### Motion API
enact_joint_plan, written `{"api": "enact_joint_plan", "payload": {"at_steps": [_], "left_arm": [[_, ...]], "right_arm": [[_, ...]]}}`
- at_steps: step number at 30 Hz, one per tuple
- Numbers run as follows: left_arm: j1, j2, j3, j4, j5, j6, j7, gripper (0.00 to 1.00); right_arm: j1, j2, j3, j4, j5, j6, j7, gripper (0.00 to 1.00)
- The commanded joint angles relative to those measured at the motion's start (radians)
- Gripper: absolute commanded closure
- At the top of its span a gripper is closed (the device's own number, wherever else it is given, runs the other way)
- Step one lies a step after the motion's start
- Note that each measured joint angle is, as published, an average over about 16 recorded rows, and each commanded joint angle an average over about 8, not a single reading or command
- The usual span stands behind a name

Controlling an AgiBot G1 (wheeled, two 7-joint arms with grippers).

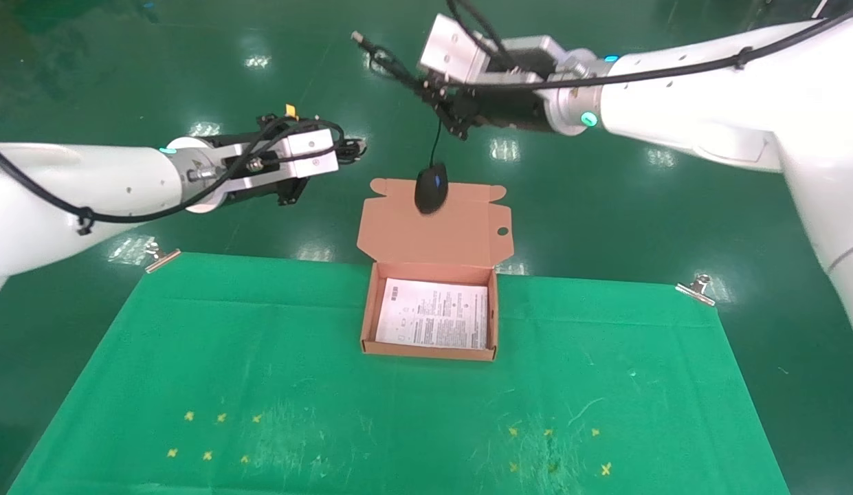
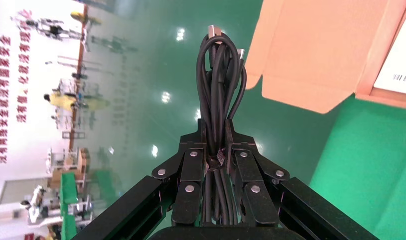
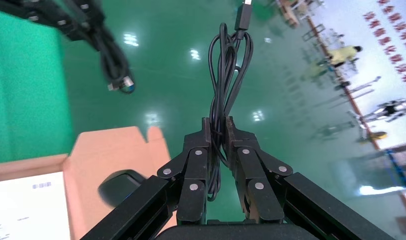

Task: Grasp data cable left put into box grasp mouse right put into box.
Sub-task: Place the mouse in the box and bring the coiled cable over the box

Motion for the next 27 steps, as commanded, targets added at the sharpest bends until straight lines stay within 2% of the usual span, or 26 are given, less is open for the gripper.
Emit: {"api": "enact_joint_plan", "payload": {"at_steps": [1, 6, 18, 27], "left_arm": [[-0.007, 0.014, 0.001, 0.018, 0.013, -0.01, -0.003, 1.0], [0.0, 0.006, 0.001, 0.03, 0.022, -0.005, -0.01, 1.0], [0.036, -0.084, 0.001, -0.002, 0.076, 0.07, -0.064, 1.0], [0.052, -0.11, -0.002, -0.058, 0.117, 0.115, -0.124, 1.0]], "right_arm": [[0.016, -0.021, 0.007, -0.053, 0.019, -0.002, -0.047, 1.0], [0.004, -0.027, 0.003, -0.061, 0.046, -0.013, -0.064, 1.0], [-0.078, -0.039, -0.048, -0.067, 0.092, 0.005, -0.053, 1.0], [-0.141, -0.05, -0.132, -0.049, 0.199, 0.026, -0.033, 1.0]]}}
